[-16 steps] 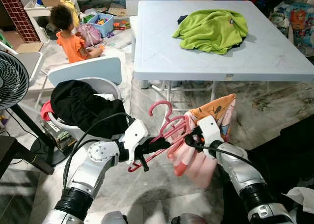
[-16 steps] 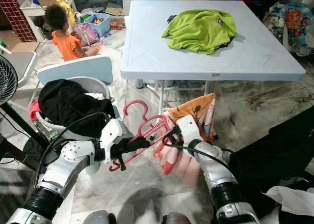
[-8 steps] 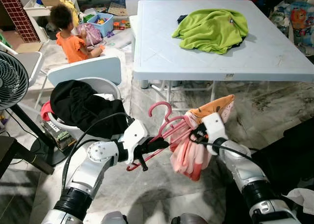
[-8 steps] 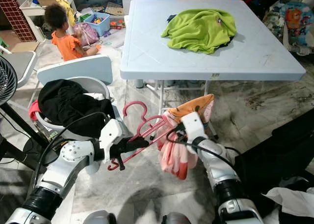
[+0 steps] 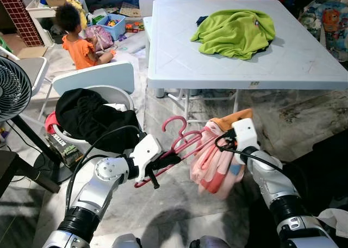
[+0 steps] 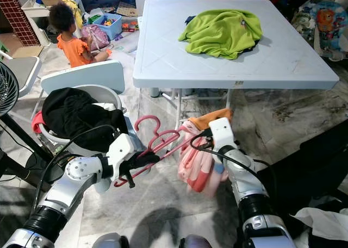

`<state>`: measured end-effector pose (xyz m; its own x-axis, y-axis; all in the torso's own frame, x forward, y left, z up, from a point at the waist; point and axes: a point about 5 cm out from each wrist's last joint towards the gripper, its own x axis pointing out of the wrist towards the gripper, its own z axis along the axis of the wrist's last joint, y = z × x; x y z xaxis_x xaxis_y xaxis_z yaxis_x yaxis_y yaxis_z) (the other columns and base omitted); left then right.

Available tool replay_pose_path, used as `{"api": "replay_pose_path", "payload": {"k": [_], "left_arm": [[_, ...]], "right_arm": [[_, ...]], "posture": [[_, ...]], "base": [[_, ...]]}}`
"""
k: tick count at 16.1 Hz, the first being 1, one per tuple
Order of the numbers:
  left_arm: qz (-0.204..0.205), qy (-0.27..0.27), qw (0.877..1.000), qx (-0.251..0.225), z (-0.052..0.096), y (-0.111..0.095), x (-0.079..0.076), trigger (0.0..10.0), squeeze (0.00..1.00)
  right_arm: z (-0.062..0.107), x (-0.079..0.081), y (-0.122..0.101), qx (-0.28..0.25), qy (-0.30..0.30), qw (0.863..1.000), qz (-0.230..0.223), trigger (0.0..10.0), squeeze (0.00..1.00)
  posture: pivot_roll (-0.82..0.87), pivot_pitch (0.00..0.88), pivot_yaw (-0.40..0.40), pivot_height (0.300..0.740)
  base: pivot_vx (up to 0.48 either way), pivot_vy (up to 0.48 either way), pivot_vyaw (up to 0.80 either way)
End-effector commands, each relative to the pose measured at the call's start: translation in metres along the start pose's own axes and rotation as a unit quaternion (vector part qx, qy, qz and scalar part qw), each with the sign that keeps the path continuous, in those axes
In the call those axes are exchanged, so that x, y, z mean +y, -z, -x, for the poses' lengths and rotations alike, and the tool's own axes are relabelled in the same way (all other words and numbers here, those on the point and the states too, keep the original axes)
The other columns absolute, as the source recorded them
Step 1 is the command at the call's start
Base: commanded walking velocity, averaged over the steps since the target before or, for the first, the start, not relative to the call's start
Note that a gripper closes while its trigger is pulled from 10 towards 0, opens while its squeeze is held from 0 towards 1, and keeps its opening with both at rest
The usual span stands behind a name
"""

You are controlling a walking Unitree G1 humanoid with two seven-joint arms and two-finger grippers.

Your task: Hang hanger

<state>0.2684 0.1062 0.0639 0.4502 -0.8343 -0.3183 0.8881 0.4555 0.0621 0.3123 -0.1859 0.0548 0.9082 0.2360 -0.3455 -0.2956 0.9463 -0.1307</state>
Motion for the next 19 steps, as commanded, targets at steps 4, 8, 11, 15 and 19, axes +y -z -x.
{"api": "replay_pose_path", "payload": {"k": [4,8,11,15,19], "left_arm": [[-0.033,-0.016,0.999,0.036,0.005,0.008,0.006,0.0,0.0],[-0.053,-0.001,0.995,0.088,0.015,0.023,0.001,0.0,0.0],[-0.055,0.041,0.993,0.098,0.025,0.026,-0.009,0.0,0.0],[-0.055,0.048,0.988,0.133,0.043,0.038,-0.013,0.0,0.0],[-0.01,-0.082,0.995,0.052,0.053,0.026,-0.003,0.0,0.0]], "right_arm": [[-0.001,-0.029,-0.015,-0.026,0.1,0.994,-0.021,0.0,0.0],[0.0,-0.047,-0.028,-0.049,0.179,0.982,-0.038,0.0,0.0],[-0.001,-0.057,-0.027,-0.035,0.232,0.97,-0.068,0.0,0.0],[-0.004,-0.056,-0.039,-0.06,0.267,0.961,-0.034,0.0,0.0],[0.001,-0.058,-0.023,-0.036,0.28,0.959,0.006,0.0,0.0]], "posture": [[-0.06,0.015,-0.003,0.74],[-0.05,0.016,-0.002,0.74],[-0.05,0.016,-0.002,0.74],[-0.04,0.018,-0.008,0.74],[-0.02,0.016,-0.012,0.74]], "base": [[0.0,0.0,0.0],[0.0,0.0,0.0],[0.0,0.0,0.0],[0.0,0.0,0.0],[0.0,0.0,0.0]]}}
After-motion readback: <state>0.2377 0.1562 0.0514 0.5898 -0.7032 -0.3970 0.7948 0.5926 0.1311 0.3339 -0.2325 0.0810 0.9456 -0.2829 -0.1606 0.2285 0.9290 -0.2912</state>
